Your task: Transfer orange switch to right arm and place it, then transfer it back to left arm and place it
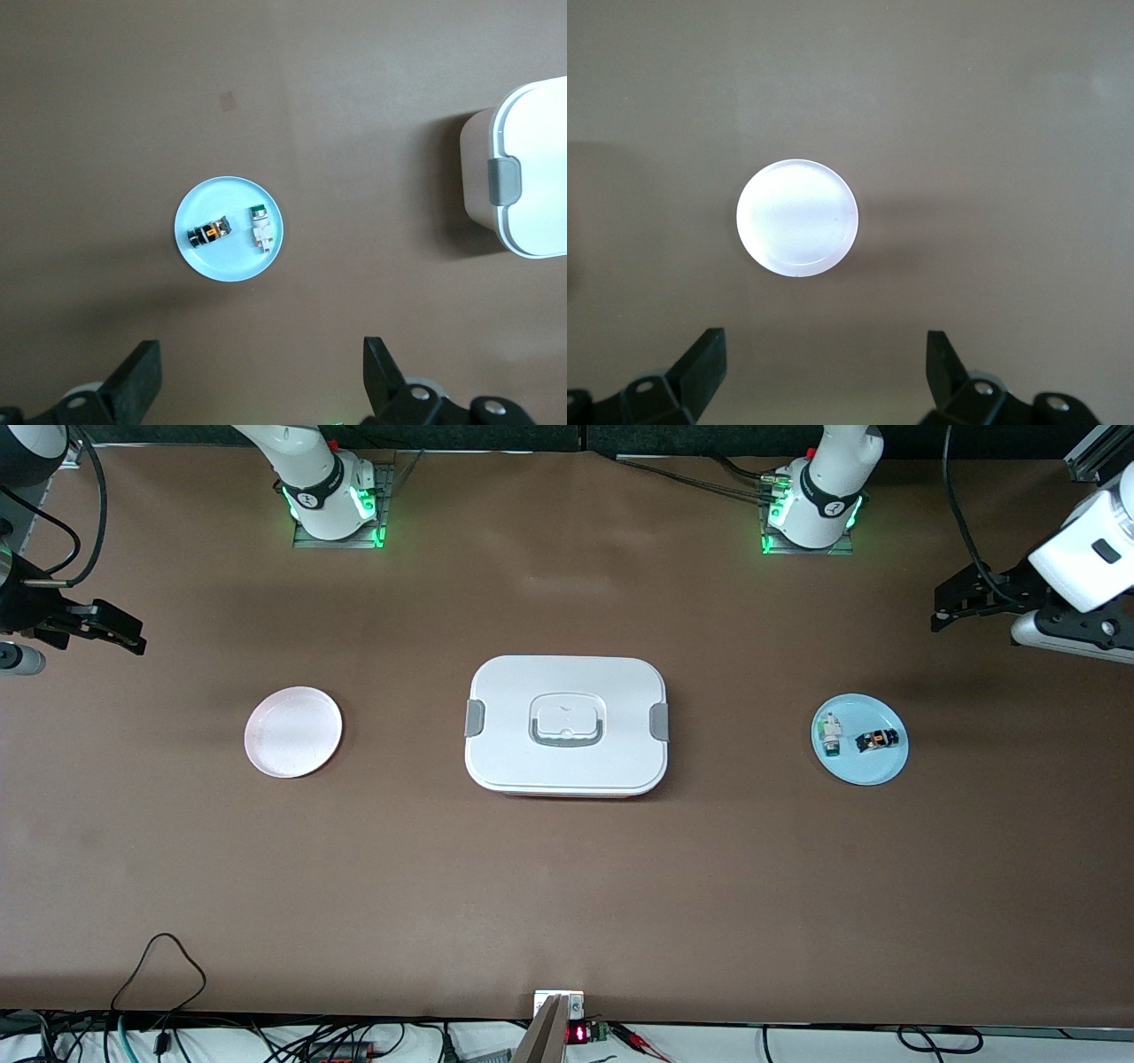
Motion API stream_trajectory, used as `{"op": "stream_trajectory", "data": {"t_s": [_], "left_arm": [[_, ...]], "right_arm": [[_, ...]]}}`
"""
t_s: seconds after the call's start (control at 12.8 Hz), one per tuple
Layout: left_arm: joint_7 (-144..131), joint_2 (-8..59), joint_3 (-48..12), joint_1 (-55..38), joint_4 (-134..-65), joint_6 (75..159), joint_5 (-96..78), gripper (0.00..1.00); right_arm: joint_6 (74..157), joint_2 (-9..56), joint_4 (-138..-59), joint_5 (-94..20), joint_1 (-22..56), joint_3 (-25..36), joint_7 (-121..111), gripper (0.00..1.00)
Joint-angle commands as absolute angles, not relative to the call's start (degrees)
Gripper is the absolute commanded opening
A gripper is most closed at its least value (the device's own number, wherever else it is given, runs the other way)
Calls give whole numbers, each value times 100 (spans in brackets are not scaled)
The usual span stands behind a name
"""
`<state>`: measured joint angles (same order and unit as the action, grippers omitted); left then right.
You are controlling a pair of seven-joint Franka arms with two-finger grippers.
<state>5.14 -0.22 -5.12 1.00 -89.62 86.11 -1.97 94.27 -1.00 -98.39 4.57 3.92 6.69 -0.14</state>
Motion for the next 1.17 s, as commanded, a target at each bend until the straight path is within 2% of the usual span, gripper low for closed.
{"op": "stream_trajectory", "data": {"t_s": [0.0,0.31,1.1], "left_arm": [[571,-167,-264,70,-9079,8649,-255,100],[195,-308,-264,27,-9132,8604,-264,100],[17,-158,-264,123,-9044,8604,-193,100]], "right_arm": [[9316,-53,-9721,378,396,677,-44,100],[9316,-53,-9721,378,396,677,-44,100],[9308,-44,-9721,378,387,677,-26,100]]}}
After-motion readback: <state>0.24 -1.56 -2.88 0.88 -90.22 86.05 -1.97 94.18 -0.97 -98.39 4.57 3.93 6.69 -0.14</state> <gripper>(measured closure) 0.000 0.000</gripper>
